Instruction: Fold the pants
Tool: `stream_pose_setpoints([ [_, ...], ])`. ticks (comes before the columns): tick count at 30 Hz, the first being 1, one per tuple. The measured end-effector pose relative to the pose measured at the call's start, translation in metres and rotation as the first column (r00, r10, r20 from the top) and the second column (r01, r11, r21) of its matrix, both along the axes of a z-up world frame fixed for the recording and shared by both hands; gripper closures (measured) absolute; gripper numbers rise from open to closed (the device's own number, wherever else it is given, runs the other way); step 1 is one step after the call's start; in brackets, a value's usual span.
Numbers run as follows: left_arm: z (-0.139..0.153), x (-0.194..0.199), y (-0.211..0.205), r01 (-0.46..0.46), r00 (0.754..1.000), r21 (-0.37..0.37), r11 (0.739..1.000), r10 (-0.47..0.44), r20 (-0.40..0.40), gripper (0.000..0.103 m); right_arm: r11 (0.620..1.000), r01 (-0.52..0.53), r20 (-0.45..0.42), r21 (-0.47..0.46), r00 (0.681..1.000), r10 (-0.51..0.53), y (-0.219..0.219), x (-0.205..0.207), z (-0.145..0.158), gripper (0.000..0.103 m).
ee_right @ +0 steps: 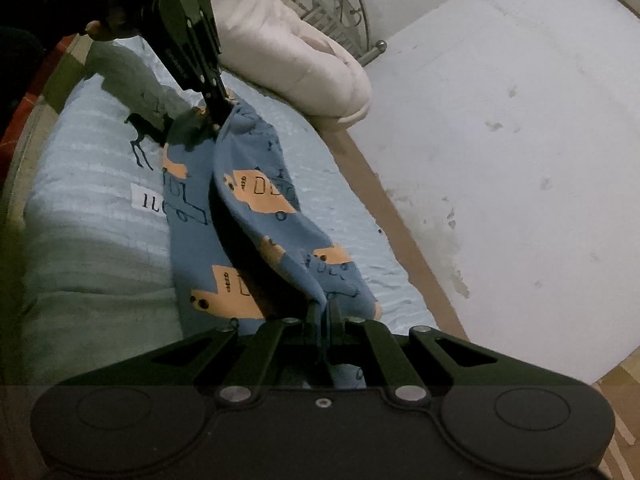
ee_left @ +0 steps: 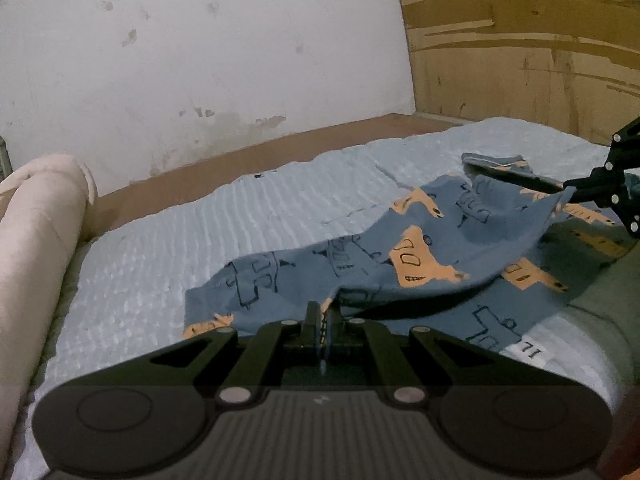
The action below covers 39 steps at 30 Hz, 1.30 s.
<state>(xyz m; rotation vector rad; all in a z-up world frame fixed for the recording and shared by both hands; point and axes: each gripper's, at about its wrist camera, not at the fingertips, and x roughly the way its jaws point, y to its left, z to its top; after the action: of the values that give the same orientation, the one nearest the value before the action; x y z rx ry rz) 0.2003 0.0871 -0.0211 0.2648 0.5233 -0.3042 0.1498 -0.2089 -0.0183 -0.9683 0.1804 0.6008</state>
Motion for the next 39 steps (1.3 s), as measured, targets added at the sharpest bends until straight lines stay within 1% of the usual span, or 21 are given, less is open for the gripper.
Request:
stream_pose_setpoints([
  [3, -0.002, -0.002, 0.000, 0.018, 1.000, 0.020, 1.000, -0.018, -0.009, 0.102, 1.000, -0.005, 0.000, -0.011, 1.000, 0.005, -0.005, -0.003, 0.006, 0.103],
  [5, -0.006, -0.003, -0.001, 0.031, 0.999, 0.039, 0.999, -0.030, -0.020, 0.102, 0.999, -0.014, -0.012, -0.032, 1.000, 0.014, -0.007, -0.009, 0.004, 0.103],
  [10, -0.017, 0.000, -0.004, 0.047, 0.998, 0.064, 0.997, -0.043, -0.050, 0.102, 0.993, -0.048, -0.046, -0.111, 0.998, 0.043, -0.003, -0.019, -0.014, 0.103],
  [17, -0.027, 0.002, -0.008, 0.057, 0.995, 0.090, 0.994, -0.048, -0.091, 0.100, 0.987, -0.050, -0.114, -0.150, 0.993, 0.033, 0.006, -0.019, -0.031, 0.103],
  [18, -0.028, 0.000, -0.009, 0.053, 0.995, 0.091, 0.994, -0.045, -0.092, 0.096, 0.987, -0.049, -0.114, -0.152, 0.993, 0.031, 0.007, -0.019, -0.033, 0.103],
  [20, -0.028, -0.003, -0.012, 0.045, 0.995, 0.096, 0.994, -0.037, -0.090, 0.084, 0.989, -0.037, -0.109, -0.145, 0.994, 0.022, 0.009, -0.019, -0.035, 0.101],
  [21, -0.027, -0.005, -0.014, 0.040, 0.996, 0.094, 0.995, -0.032, -0.086, 0.063, 0.990, -0.029, -0.101, -0.138, 0.995, 0.015, 0.010, -0.020, -0.035, 0.100],
  [22, -0.025, -0.008, -0.016, 0.029, 0.997, 0.093, 0.995, -0.022, -0.077, 0.035, 0.991, -0.023, -0.092, -0.130, 0.996, 0.011, 0.009, -0.020, -0.034, 0.094],
  [23, -0.024, -0.011, -0.018, 0.012, 0.998, 0.092, 0.996, -0.006, -0.062, 0.023, 0.993, -0.014, -0.083, -0.120, 0.997, 0.004, 0.008, -0.021, -0.033, 0.082],
  [24, -0.021, -0.014, -0.021, -0.009, 0.999, 0.083, 0.997, 0.013, -0.043, 0.011, 0.995, 0.001, -0.072, -0.104, 0.997, -0.009, 0.007, -0.022, -0.031, 0.076],
  [25, -0.018, -0.017, -0.024, -0.016, 0.999, 0.067, 0.998, 0.018, -0.033, 0.009, 0.996, 0.016, -0.064, -0.088, 0.998, -0.021, 0.004, -0.023, -0.028, 0.062],
  [26, -0.016, -0.020, -0.027, -0.014, 0.999, 0.050, 0.999, 0.015, -0.032, 0.009, 0.997, 0.030, -0.058, -0.068, 0.998, -0.034, 0.002, -0.024, -0.025, 0.045],
  [27, -0.014, -0.022, -0.032, -0.011, 0.999, 0.036, 0.999, 0.012, -0.035, 0.006, 0.998, 0.045, -0.051, -0.046, 0.998, -0.047, -0.002, -0.025, -0.021, 0.038],
  [28, -0.012, -0.024, -0.038, -0.012, 0.999, 0.021, 1.000, 0.013, -0.034, 0.004, 0.998, 0.062, -0.041, -0.020, 0.997, -0.062, -0.006, -0.027, -0.016, 0.027],
  [29, -0.010, -0.025, -0.045, -0.011, 0.999, 0.006, 1.000, 0.011, -0.032, 0.003, 0.997, 0.075, -0.034, 0.002, 0.997, -0.075, -0.010, -0.030, -0.013, 0.019],
  [30, -0.009, -0.026, -0.051, -0.005, 1.000, -0.010, 1.000, 0.005, -0.031, 0.001, 0.995, 0.095, -0.026, 0.028, 0.995, -0.094, -0.015, -0.034, -0.008, 0.016],
  [32, -0.006, -0.028, -0.065, 0.011, 0.999, -0.051, 0.999, -0.013, -0.036, 0.001, 0.988, 0.134, -0.017, 0.070, 0.991, -0.133, -0.027, -0.040, -0.002, 0.005],
  [33, -0.005, -0.029, -0.073, 0.021, 0.999, -0.074, 0.997, -0.024, -0.039, 0.001, 0.984, 0.155, -0.016, 0.091, 0.988, -0.154, -0.033, -0.043, 0.001, 0.002],
  [35, -0.004, -0.030, -0.090, 0.043, 0.998, -0.108, 0.993, -0.047, -0.041, 0.001, 0.970, 0.203, -0.022, 0.134, 0.979, -0.202, -0.047, -0.050, 0.005, 0.001],
  [37, -0.003, -0.030, -0.111, 0.061, 0.997, -0.119, 0.991, -0.066, -0.036, 0.001, 0.947, 0.268, -0.057, 0.178, 0.963, -0.262, -0.064, -0.055, 0.007, 0.001],
  [39, -0.001, -0.027, -0.132, 0.065, 0.997, -0.127, 0.990, -0.071, -0.040, 0.001, 0.913, 0.342, -0.110, 0.221, 0.939, -0.326, -0.083, -0.059, 0.005, 0.001],
])
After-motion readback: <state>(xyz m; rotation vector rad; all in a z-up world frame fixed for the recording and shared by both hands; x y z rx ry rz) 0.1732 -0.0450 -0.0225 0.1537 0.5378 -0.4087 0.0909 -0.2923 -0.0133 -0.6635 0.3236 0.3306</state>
